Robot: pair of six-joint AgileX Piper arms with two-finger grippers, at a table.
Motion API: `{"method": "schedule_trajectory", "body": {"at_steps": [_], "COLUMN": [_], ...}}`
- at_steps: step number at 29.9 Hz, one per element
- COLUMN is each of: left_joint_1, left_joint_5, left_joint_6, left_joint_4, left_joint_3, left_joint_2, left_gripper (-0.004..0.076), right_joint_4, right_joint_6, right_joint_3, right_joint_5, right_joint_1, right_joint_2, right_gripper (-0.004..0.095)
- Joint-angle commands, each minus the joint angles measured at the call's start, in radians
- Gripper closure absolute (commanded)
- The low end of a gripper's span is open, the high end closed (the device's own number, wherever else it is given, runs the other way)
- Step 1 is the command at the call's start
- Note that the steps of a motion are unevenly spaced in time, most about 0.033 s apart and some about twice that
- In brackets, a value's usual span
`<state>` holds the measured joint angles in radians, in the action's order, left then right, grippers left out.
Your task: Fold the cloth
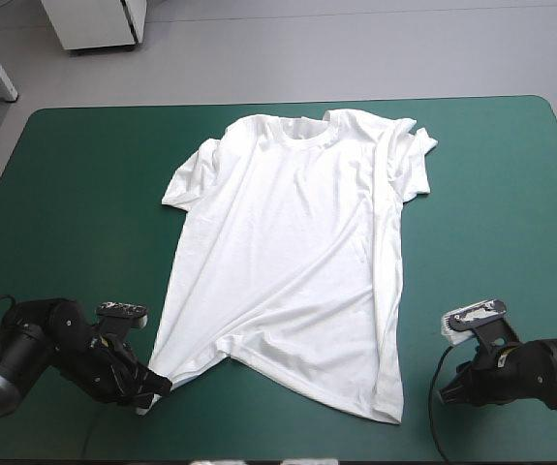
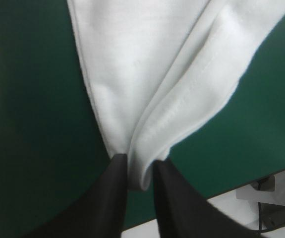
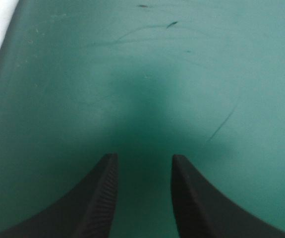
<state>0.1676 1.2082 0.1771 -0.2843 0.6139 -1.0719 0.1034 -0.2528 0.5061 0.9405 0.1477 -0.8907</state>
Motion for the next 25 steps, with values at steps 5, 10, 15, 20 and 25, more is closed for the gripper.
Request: {"method": "schedule_trajectory", "body": {"at_steps": [5, 10, 15, 20, 25], "left_joint_1": [0.006, 0.006, 0.01, 0.057, 0.148], "left_joint_5": [0.086, 0.082, 0.082, 0.082, 0.082], "left_joint_6": [-0.025, -0.07, -0.115, -0.103, -0.09], "left_joint_4": [-0.064, -0.054, -0.063, -0.015, 0.079], "left_joint_3": [0.089, 0.131, 0.179, 0.174, 0.173], "left_joint_2": [0.149, 0.261, 0.323, 0.321, 0.321], "left_gripper": [0.0426, 0.0407, 0.0407, 0.0407, 0.0407], "right_joint_4": [-0.038, -0.034, -0.01, 0.013, 0.03], "right_joint_6": [0.024, 0.042, 0.064, 0.064, 0.06], "right_joint_3": [0.088, 0.154, 0.217, 0.248, 0.248], "right_joint_5": [0.032, 0.117, 0.201, 0.238, 0.24], "right_joint_1": [0.028, 0.076, 0.153, 0.198, 0.2], "right_joint_2": [0.086, 0.09, 0.09, 0.09, 0.09], "right_gripper": [0.0468, 0.0469, 0.0476, 0.0476, 0.0476]}}
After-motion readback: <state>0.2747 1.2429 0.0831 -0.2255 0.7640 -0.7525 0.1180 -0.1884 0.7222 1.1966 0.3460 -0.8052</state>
